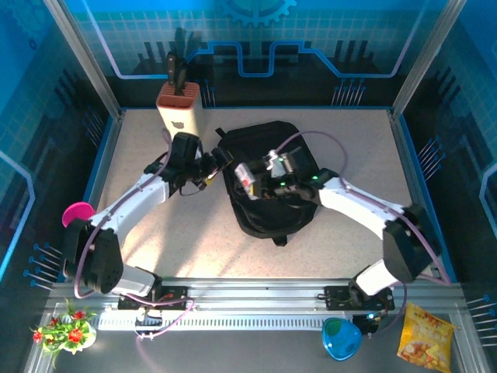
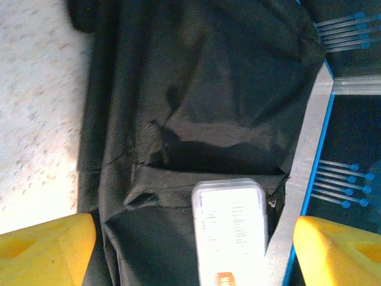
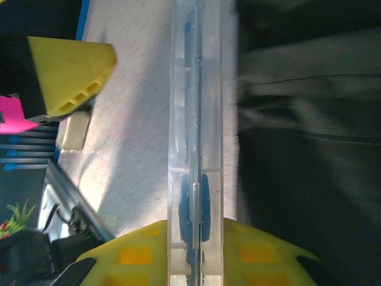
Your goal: Pack books, pencil case, and school supplies into a backpack
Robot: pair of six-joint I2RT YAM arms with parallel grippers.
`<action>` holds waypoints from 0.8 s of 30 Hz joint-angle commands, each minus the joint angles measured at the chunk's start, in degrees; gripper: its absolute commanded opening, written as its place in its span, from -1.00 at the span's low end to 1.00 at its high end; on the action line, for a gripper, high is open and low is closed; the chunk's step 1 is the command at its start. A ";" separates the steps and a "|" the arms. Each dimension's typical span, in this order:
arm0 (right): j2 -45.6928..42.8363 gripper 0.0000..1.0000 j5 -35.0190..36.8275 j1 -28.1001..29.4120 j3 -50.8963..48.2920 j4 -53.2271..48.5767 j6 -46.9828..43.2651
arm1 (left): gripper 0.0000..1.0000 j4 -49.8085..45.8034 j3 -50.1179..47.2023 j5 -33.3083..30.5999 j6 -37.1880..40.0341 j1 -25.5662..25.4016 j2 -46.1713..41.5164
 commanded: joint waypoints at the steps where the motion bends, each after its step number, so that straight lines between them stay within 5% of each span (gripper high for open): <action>1: -6.84 -0.65 4.49 -3.94 -3.92 -7.51 -2.15 | 0.66 -2.93 6.15 -0.06 10.46 -3.33 4.92; 11: -15.39 -0.65 7.58 -14.44 -9.10 -22.18 -0.08 | 0.33 -9.51 26.05 -3.09 27.04 -11.80 24.32; 24: -7.09 -0.65 5.57 -20.61 -9.76 -17.83 -1.14 | -0.12 -15.98 31.79 -3.93 34.97 -15.15 33.50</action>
